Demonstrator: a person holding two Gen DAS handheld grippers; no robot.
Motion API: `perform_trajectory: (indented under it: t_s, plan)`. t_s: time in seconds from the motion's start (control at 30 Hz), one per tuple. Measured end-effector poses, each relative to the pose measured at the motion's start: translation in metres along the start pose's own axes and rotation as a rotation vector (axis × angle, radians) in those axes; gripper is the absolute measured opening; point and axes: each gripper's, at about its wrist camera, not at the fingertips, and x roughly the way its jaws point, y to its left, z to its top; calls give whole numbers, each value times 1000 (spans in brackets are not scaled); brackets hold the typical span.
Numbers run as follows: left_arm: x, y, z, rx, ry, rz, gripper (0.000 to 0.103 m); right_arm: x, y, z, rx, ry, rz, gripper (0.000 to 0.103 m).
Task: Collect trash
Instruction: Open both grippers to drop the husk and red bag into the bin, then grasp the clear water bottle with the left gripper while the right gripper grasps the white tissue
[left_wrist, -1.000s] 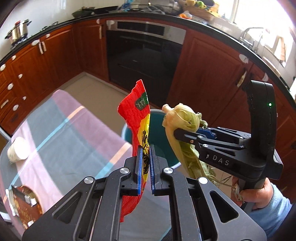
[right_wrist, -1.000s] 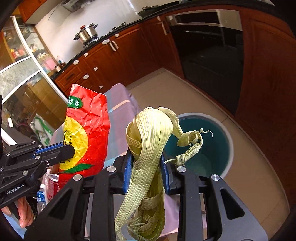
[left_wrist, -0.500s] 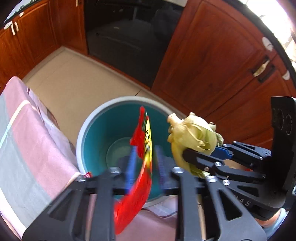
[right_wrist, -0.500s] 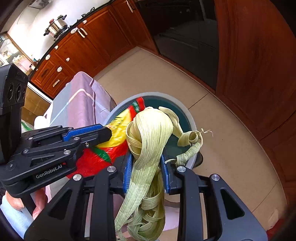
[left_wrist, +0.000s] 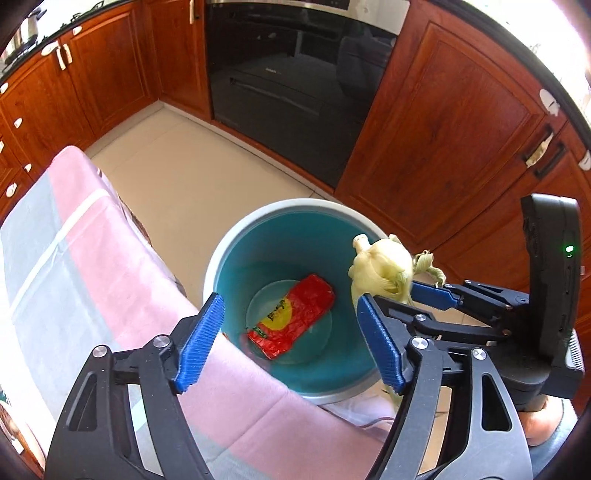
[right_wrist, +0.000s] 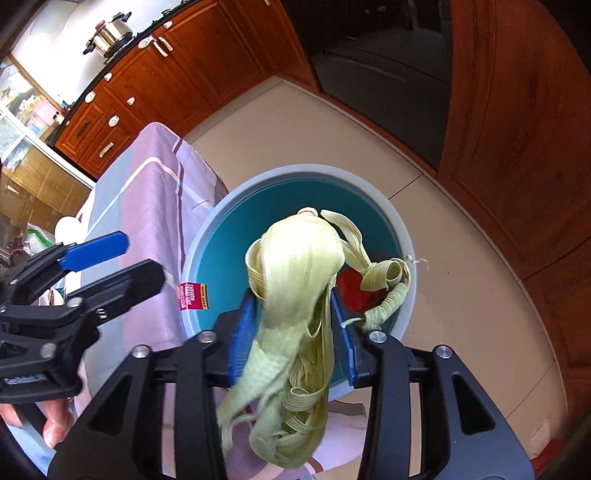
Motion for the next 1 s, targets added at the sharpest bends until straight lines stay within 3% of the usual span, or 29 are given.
perform_trajectory:
  t_s: [0.07, 0.23, 0.4, 0.67, 1.0]
  plan:
    - [-7, 3, -3, -8, -10, -6, 80, -5, 1, -1, 1, -16, -16, 67]
    - [-20, 9, -10, -31, -31, -2, 93, -17, 8, -3, 7, -41, -24, 76]
    - [-41, 15, -26, -66, -60, -2, 96, -27, 21, -7, 4, -34, -33, 83]
    - [-90, 32, -70, -126, -101, 25, 99, -55, 55, -24, -31, -54, 0, 85]
    - [-158, 82, -152, -220, -132, 96, 99, -79, 138, -65, -161, -52, 71, 85]
